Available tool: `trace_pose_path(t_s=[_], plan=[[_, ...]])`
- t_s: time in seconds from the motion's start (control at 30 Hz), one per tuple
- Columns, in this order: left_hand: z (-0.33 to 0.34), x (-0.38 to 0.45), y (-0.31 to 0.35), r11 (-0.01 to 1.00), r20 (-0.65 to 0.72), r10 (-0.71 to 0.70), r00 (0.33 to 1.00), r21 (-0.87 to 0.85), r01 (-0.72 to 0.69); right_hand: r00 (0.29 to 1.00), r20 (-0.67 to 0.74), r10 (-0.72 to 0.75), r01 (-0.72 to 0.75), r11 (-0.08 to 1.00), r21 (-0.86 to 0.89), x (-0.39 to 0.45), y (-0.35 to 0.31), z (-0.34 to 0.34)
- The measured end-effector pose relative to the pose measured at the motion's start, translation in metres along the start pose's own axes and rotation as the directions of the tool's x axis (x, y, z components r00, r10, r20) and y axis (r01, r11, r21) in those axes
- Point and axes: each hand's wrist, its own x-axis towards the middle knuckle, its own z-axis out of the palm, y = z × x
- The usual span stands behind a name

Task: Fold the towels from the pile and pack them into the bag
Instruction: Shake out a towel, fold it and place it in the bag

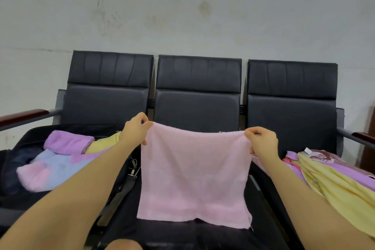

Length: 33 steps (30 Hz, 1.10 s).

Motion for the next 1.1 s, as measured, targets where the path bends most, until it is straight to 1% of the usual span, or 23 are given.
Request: trace_pose_path(t_s=[0.07,0.2,0.23,0.3,0.4,0.47,0.53,0.6,0.67,0.7,0.83,0.9,1.0,1.1], plan=[[0.005,0.000,-0.002,0.999,0.005,-0.013,1.000,-0.036,0.014,0.999,-0.006,0.039,-0.038,0.999,0.035,0.000,0.005,0.004],[0.015,0.001,-0.006,0.962,-0.027,-0.105,0.994,-0.255,0.095,0.995,0.023,0.100,-0.102,0.992,0.076,0.005,0.013,0.011],[0.017,0.001,-0.008,0.957,-0.041,-0.117,0.992,-0.273,0.101,0.995,0.019,0.096,-0.097,0.993,0.075,0.006,0.014,0.012],[0.021,0.002,-0.011,0.958,-0.059,-0.123,0.991,-0.266,0.103,0.997,-0.001,0.077,-0.077,0.995,0.056,0.008,0.016,0.012],[0.023,0.003,-0.012,0.951,-0.057,-0.123,0.991,-0.292,0.101,0.999,-0.013,0.051,-0.052,0.998,-0.034,0.013,0.017,0.014],[0.024,0.005,-0.013,0.953,-0.059,-0.105,0.993,-0.291,0.084,0.998,0.021,0.061,-0.058,0.990,-0.129,0.016,0.016,0.015],[0.024,0.004,-0.013,0.959,-0.065,-0.093,0.994,-0.274,0.071,0.993,0.088,0.078,-0.057,0.974,-0.220,0.017,0.016,0.015],[0.025,0.003,-0.014,0.963,-0.073,-0.097,0.993,-0.259,0.075,0.987,0.148,0.063,-0.021,0.963,-0.269,0.013,0.017,0.013],[0.025,0.002,-0.017,0.971,-0.070,-0.105,0.992,-0.223,0.087,0.975,0.214,0.057,0.004,0.962,-0.273,0.008,0.020,0.010],[0.026,0.001,-0.018,0.974,-0.062,-0.106,0.992,-0.206,0.092,0.968,0.240,0.073,-0.008,0.965,-0.261,0.006,0.022,0.009],[0.032,-0.003,-0.027,0.969,-0.039,-0.135,0.990,-0.214,0.124,0.946,0.257,0.197,-0.175,0.979,-0.108,0.001,0.029,0.012],[0.037,-0.006,-0.029,0.961,-0.042,-0.151,0.988,-0.240,0.137,0.940,0.264,0.216,-0.214,0.976,-0.038,-0.002,0.030,0.016],[0.043,-0.009,-0.030,0.947,-0.060,-0.185,0.981,-0.279,0.162,0.948,0.258,0.184,-0.180,0.983,-0.041,-0.004,0.034,0.020],[0.047,-0.007,-0.033,0.934,-0.062,-0.212,0.975,-0.306,0.183,0.956,0.266,0.121,-0.076,0.982,-0.173,-0.002,0.039,0.024]])
